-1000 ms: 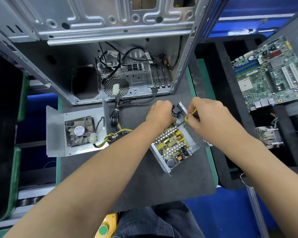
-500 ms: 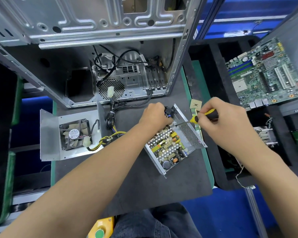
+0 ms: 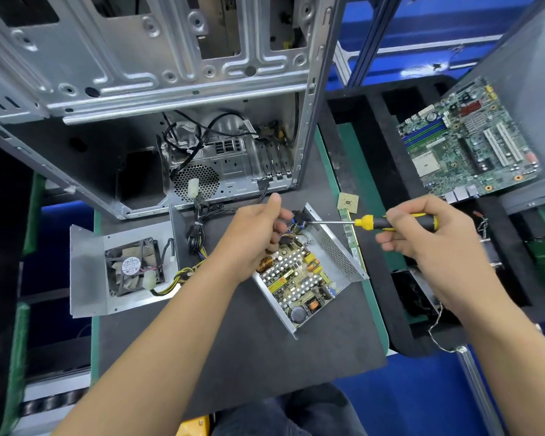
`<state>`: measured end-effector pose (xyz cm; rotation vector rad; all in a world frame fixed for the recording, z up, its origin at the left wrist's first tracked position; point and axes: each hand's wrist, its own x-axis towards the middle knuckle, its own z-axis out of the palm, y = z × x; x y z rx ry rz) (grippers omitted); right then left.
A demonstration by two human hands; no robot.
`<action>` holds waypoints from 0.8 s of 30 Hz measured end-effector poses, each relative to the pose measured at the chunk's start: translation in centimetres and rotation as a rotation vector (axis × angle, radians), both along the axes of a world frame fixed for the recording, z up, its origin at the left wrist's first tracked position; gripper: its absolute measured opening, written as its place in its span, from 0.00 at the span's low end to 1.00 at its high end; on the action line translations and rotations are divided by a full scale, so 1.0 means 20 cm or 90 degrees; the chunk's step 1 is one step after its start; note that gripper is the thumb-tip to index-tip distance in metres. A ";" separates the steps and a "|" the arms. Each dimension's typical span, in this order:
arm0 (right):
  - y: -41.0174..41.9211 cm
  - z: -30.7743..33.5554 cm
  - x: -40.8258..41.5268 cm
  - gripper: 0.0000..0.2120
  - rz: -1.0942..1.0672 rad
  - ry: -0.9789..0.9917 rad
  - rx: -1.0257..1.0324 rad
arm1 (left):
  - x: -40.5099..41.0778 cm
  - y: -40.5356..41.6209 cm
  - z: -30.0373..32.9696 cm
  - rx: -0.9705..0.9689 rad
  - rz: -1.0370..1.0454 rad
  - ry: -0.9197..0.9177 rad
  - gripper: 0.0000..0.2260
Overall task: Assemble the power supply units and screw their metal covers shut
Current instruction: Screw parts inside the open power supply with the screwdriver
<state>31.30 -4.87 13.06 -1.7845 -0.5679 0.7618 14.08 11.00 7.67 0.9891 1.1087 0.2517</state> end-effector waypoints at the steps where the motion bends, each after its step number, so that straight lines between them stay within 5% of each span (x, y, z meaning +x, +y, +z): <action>1: 0.00 0.00 0.00 0.12 -0.007 0.028 0.018 | 0.00 -0.01 0.01 -0.079 0.026 -0.027 0.18; 7: 0.00 0.01 0.00 0.08 -0.020 0.122 0.071 | 0.00 -0.08 0.03 -0.266 0.094 -0.195 0.13; 24: 0.00 -0.03 -0.01 0.08 -0.015 0.086 0.054 | -0.03 -0.10 -0.05 -0.164 0.072 -0.288 0.07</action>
